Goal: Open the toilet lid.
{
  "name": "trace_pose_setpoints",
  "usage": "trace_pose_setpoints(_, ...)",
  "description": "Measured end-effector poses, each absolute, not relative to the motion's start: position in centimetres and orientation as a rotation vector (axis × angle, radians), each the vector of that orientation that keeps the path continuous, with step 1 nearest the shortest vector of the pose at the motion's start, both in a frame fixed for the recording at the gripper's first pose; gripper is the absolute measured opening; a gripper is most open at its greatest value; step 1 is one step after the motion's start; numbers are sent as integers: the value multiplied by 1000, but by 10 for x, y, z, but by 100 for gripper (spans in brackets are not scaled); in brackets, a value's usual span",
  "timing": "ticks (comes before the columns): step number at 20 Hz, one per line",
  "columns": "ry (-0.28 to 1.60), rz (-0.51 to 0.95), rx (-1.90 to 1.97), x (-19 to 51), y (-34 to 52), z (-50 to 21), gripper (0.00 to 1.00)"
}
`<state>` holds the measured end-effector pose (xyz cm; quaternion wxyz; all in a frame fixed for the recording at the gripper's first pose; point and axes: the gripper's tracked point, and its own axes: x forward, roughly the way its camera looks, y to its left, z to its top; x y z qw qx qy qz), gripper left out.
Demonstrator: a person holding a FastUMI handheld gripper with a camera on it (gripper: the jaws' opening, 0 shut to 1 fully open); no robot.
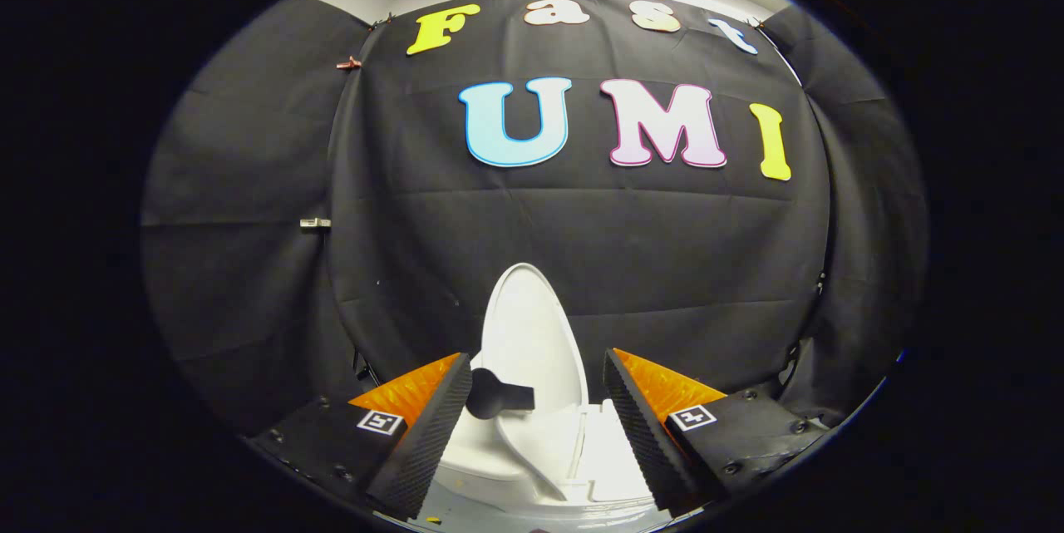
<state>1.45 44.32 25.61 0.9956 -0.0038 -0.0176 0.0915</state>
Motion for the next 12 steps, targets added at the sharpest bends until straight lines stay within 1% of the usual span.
trace_pose_setpoints(5,-77,167,-4,2,375,281,100)
trace_pose_setpoints(7,-98,157,-10,-2,337,287,100)
trace_pose_setpoints(12,-161,72,50,-18,224,301,99)
